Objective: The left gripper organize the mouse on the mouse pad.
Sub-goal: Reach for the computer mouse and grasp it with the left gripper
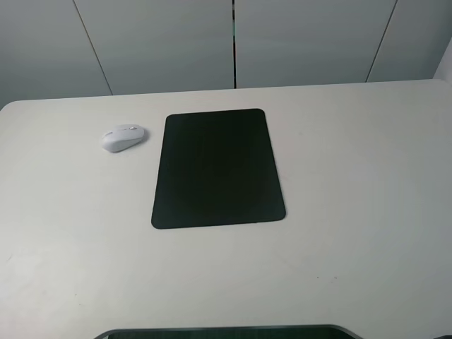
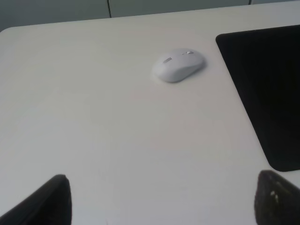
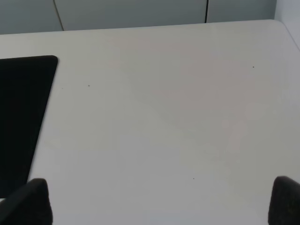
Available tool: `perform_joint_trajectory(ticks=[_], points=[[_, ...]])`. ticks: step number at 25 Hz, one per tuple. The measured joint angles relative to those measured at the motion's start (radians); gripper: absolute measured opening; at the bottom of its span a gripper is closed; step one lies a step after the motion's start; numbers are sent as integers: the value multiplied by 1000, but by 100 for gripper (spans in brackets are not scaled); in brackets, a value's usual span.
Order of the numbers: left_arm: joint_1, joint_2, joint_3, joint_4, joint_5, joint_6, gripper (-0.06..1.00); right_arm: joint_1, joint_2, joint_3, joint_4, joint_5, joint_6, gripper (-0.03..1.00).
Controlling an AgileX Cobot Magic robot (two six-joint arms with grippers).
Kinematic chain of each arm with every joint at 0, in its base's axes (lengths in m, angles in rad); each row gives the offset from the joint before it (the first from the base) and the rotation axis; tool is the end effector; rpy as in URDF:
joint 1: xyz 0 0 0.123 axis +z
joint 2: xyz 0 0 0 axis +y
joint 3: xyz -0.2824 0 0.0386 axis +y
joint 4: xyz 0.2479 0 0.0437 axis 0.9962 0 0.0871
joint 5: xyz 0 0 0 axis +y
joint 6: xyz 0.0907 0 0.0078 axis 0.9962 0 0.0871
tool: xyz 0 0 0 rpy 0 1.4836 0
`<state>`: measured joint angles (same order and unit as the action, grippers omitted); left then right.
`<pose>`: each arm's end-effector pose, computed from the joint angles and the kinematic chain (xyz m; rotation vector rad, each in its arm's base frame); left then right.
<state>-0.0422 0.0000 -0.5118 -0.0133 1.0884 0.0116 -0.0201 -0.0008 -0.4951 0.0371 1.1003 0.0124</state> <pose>-0.0074 -0.0008 0.2782 0.0563 2.0595 -0.0349 -0.0061 0.0031 0.2727 0.0314 2.0874 0.0401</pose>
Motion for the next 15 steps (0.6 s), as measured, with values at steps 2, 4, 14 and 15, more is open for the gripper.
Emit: perform_joint_trajectory(ticks=[2,4,14,15], points=[[0,0,0,0,0,-1,75,0,0,0,0,0,0,70],[0,0,0,-2,0,1,75,0,0,0,0,0,0,70],[0,0,0,-52,0,68,75,0,0,0,0,0,0,70],[0,1,0,-52,0,82,75,0,0,0,0,0,0,70]])
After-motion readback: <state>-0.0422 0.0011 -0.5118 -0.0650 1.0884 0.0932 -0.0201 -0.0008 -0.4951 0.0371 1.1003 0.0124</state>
